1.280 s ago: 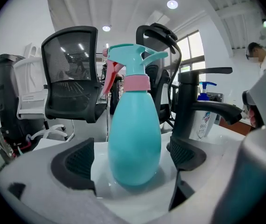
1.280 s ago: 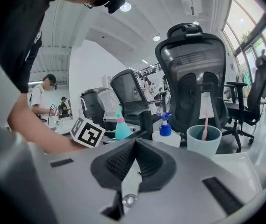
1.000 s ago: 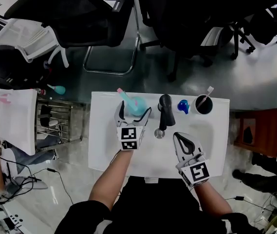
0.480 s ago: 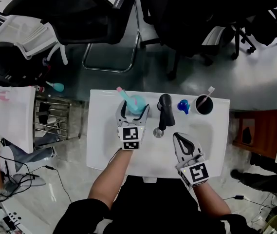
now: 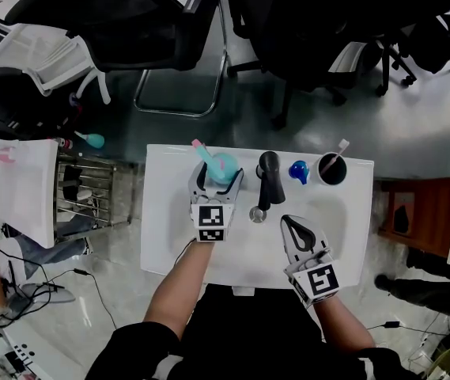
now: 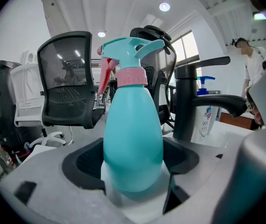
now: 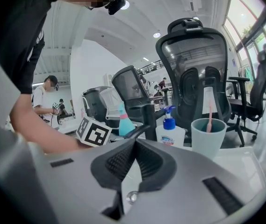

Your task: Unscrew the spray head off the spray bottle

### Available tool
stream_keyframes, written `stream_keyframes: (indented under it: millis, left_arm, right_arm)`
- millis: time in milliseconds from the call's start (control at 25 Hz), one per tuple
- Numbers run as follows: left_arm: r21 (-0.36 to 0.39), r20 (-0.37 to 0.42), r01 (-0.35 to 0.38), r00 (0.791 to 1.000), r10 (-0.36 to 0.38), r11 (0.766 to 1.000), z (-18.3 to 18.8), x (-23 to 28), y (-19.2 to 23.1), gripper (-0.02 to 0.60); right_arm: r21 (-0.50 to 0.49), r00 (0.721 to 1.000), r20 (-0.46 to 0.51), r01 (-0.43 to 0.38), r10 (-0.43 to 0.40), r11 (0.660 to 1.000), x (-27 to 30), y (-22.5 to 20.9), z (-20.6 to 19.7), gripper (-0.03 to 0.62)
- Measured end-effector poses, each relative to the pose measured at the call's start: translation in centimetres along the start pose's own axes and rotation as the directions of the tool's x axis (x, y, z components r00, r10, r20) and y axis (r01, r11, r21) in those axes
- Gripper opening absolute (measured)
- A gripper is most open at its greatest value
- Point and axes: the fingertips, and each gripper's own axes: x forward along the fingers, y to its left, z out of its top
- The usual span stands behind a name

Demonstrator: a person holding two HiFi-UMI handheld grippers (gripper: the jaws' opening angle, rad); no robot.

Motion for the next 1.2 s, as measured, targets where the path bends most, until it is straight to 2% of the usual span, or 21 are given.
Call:
stream_keyframes:
  millis: [280,600,800,1000,1200]
  left_arm:
    - [0.049,0.001,0.023,1.0,-0.023,0.999,0.5,-0.1,-0.4,0.391]
    - [0.066,-0.007,0.06,0.998,-0.06,0.996,2.2,-1.9,-0.4,0.391]
    - [0.121,-0.02,0.085,0.996,-0.083,0.989,3.6,-3.8,-0.4,0.391]
    - [0.158,-0.015,0.112,0.994,-0.111,0.981,4.2,-5.6,-1.1,0.391]
    - [0.199,0.006,0.183,0.982,-0.188,0.963,6.1,-7.8,-2.9,0.39]
  right_arm:
    - [-0.001,1.0,0.012,-0.006,0.006,1.0,0.0,0.5,0.6,0.006]
    - [-0.009,1.0,0.026,0.011,-0.011,1.0,-0.4,0.3,0.6,0.006]
    - [-0.016,0.999,0.043,-0.001,0.002,1.0,-0.5,0.9,1.9,0.006]
    - [-0.04,0.996,0.09,-0.023,0.027,0.999,-0.5,2.0,4.2,0.006]
    - [-0.126,0.984,0.125,-0.109,0.124,0.986,-0.6,4.4,7.2,0.006]
